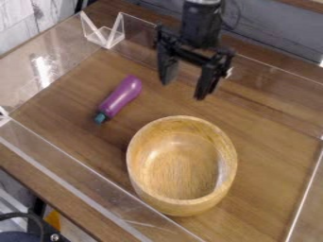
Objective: Put the purple eggplant in the brown bowl
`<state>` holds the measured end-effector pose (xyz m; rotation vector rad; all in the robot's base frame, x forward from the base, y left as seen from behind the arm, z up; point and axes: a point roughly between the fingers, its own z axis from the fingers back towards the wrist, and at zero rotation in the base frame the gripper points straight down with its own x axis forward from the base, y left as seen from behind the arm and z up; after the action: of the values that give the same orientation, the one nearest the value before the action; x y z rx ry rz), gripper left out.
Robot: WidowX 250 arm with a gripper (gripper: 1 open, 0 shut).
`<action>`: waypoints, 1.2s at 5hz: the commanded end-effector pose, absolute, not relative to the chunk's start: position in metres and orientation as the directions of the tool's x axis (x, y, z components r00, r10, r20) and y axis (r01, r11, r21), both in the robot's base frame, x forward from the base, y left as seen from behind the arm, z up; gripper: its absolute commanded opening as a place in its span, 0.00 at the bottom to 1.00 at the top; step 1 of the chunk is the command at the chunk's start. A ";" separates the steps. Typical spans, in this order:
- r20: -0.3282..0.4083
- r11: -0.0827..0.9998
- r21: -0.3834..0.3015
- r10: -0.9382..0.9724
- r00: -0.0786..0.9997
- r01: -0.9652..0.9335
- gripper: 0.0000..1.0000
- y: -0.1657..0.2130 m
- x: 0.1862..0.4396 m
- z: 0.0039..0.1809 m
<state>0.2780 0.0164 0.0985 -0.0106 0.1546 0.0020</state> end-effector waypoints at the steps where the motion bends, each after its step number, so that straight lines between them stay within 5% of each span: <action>1: -0.073 1.000 -0.007 -0.011 0.997 0.010 1.00 0.042 0.274 0.113; 3: -0.016 0.999 0.027 -0.020 1.000 0.021 1.00 0.085 0.265 0.105; 6: 0.003 0.999 0.042 -0.030 1.000 0.030 1.00 0.103 0.271 0.080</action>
<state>0.2678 0.0984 0.0698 0.0249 0.0333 -0.0367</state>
